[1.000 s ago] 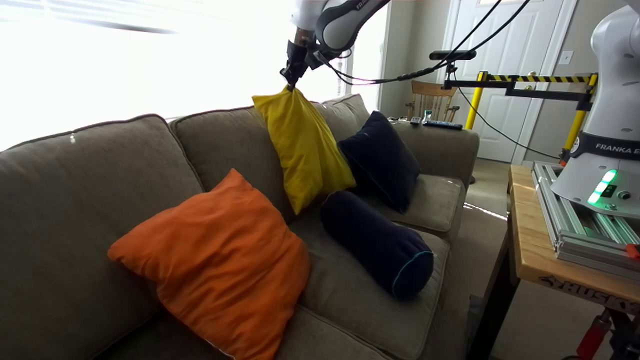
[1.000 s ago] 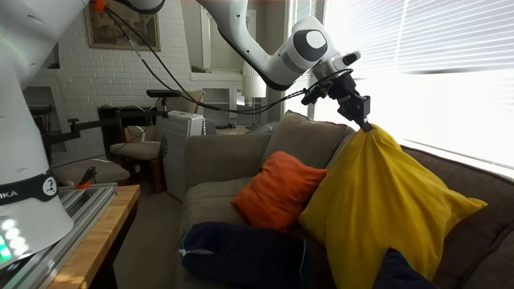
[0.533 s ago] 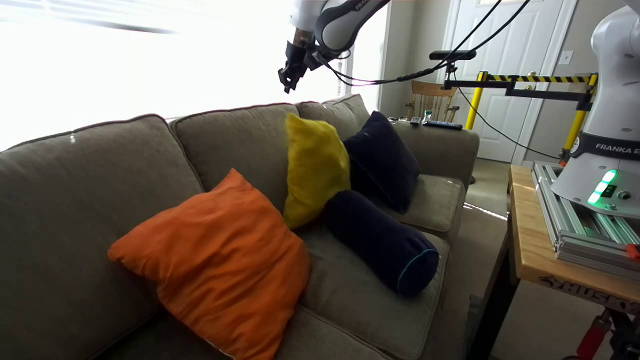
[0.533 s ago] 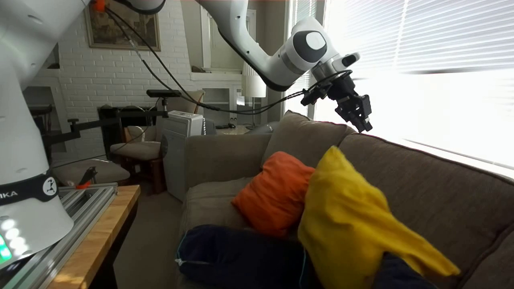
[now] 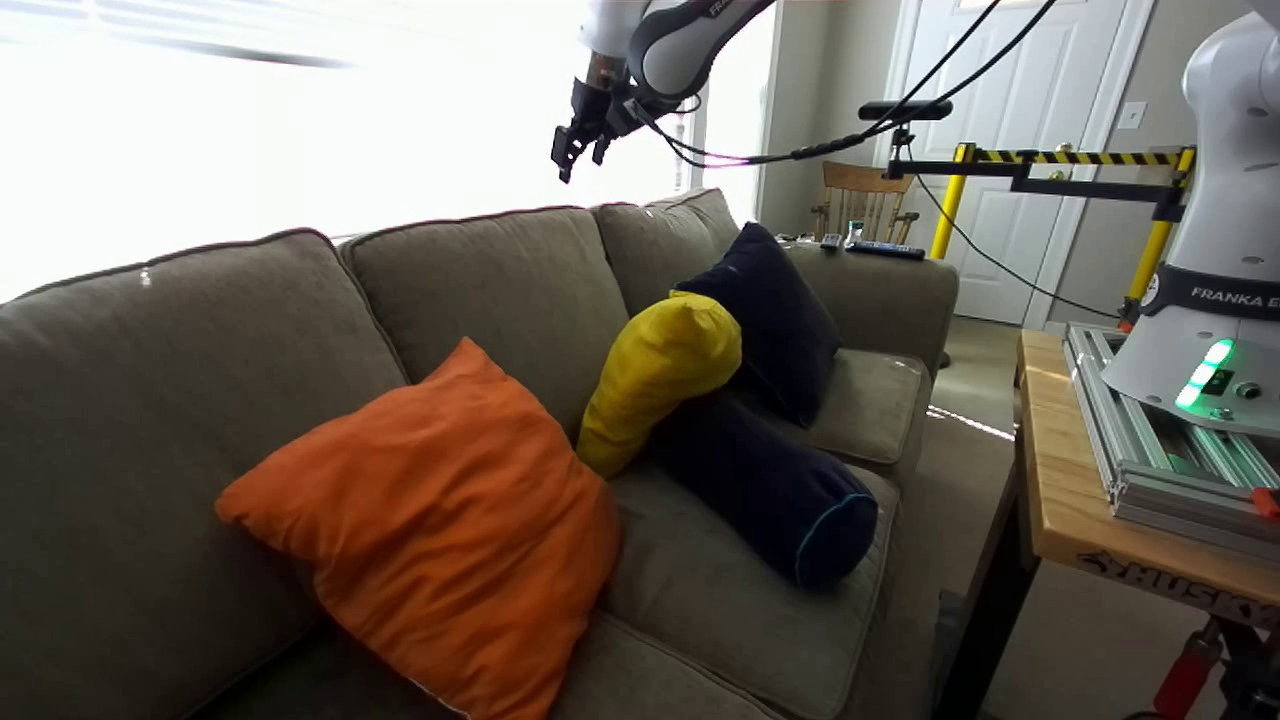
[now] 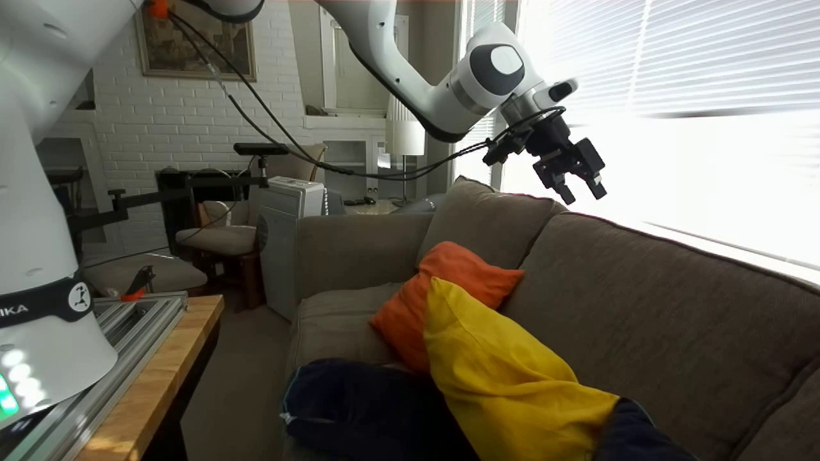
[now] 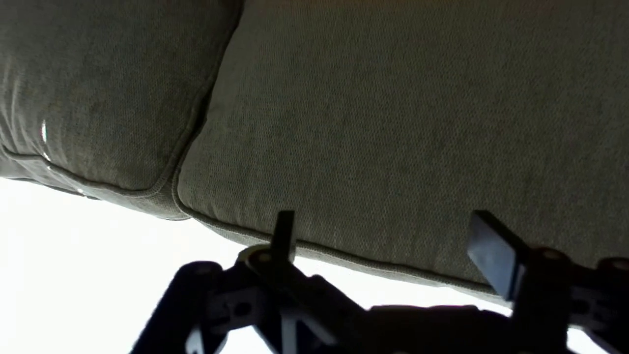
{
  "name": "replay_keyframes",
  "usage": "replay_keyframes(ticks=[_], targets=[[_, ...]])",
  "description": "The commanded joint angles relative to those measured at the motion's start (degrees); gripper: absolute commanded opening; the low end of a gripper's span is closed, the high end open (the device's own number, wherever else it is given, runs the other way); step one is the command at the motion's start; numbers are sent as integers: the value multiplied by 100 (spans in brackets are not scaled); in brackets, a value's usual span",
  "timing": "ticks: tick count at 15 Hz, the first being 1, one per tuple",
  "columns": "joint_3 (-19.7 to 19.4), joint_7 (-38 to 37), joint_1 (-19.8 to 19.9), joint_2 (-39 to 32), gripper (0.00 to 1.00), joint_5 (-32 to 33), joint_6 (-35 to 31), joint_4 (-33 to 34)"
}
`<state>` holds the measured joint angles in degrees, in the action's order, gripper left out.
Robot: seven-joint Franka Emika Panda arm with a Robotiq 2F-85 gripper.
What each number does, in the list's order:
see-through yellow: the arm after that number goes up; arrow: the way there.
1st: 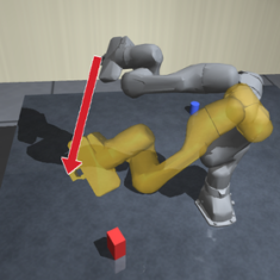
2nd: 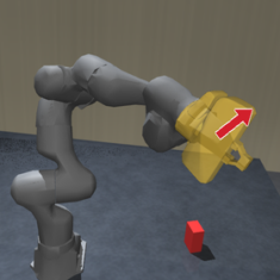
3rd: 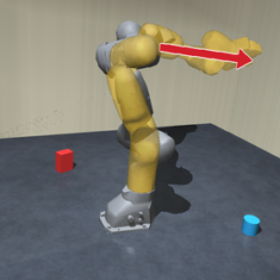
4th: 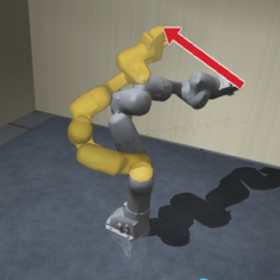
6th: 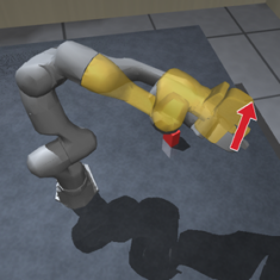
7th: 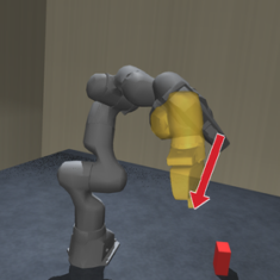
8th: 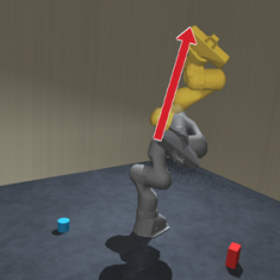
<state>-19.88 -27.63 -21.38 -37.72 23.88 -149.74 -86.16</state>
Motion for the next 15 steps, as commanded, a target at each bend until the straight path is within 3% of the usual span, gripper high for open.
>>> replay_keyframes(ticks=[1, 4, 7, 15], targets=[[325, 155, 255, 51, 100, -93, 145, 23], [1249, 1109, 927, 468, 100, -867, -147, -579], [1981, 2026, 1599, 810, 100, -1693, 179, -1034], [1843, 2232, 1977, 1509, 100, -1790, 1675, -1843]])
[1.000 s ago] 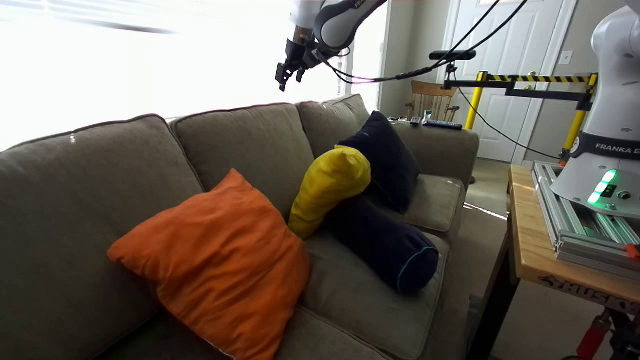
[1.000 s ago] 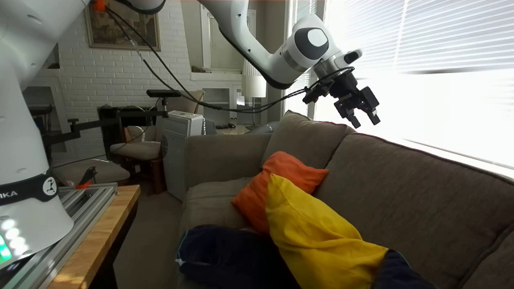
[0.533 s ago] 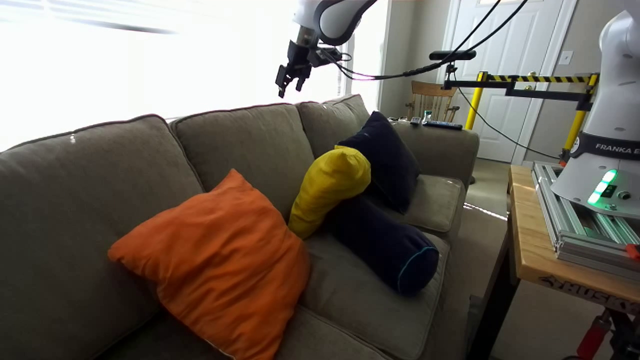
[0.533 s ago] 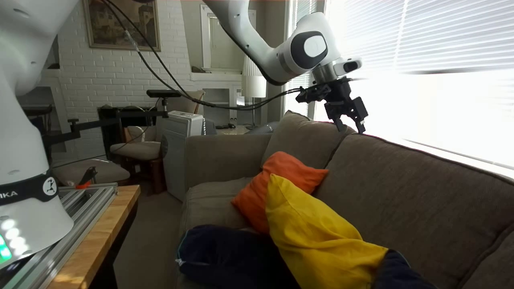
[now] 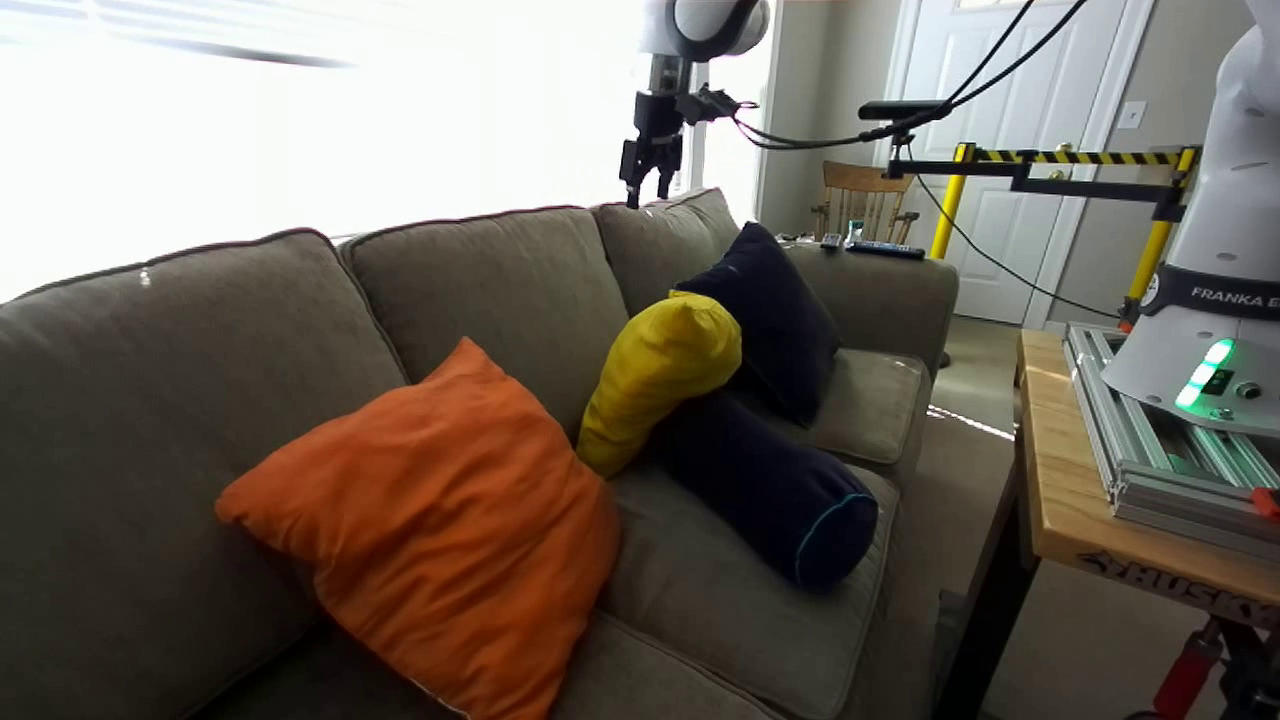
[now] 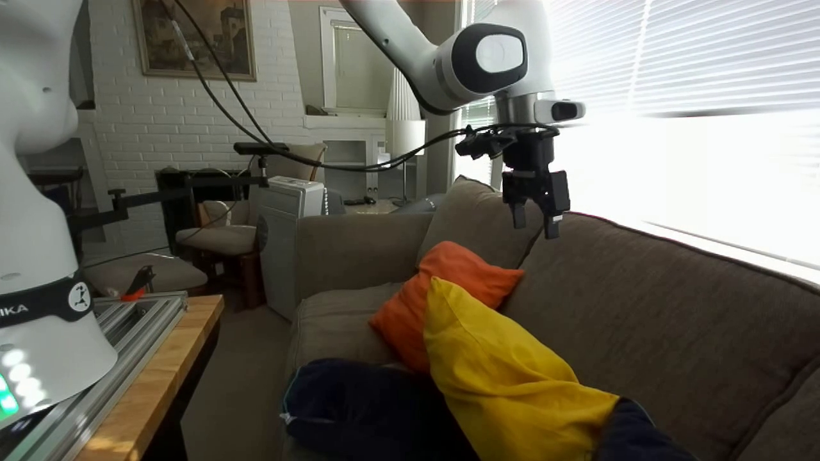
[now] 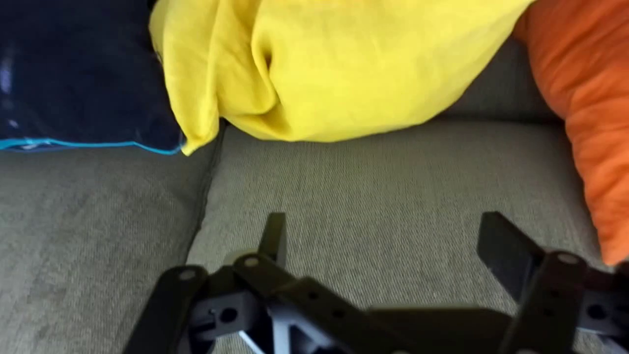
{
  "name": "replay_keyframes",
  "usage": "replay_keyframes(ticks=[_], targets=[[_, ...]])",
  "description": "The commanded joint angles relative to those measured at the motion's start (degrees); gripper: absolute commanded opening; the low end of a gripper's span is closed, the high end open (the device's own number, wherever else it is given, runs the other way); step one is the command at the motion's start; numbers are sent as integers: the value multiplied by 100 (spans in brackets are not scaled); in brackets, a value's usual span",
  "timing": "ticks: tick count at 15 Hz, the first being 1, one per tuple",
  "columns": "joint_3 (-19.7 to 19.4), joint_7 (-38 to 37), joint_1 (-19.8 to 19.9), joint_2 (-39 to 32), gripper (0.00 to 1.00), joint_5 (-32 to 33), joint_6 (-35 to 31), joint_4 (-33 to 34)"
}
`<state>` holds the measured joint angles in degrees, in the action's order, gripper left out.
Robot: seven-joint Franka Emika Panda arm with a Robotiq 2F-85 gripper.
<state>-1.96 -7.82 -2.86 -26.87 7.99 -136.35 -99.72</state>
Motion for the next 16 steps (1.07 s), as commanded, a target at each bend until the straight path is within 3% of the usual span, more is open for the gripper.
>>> replay_keyframes(ticks=[1, 8, 9, 16], targets=[[37, 242, 140, 500, 100, -170, 385, -591], [68, 381, 223, 1013, 100, -206, 223, -1393], [-6, 153, 119, 689, 100, -7, 329, -970], [-5, 153, 116, 701, 100, -4, 329, -1007]])
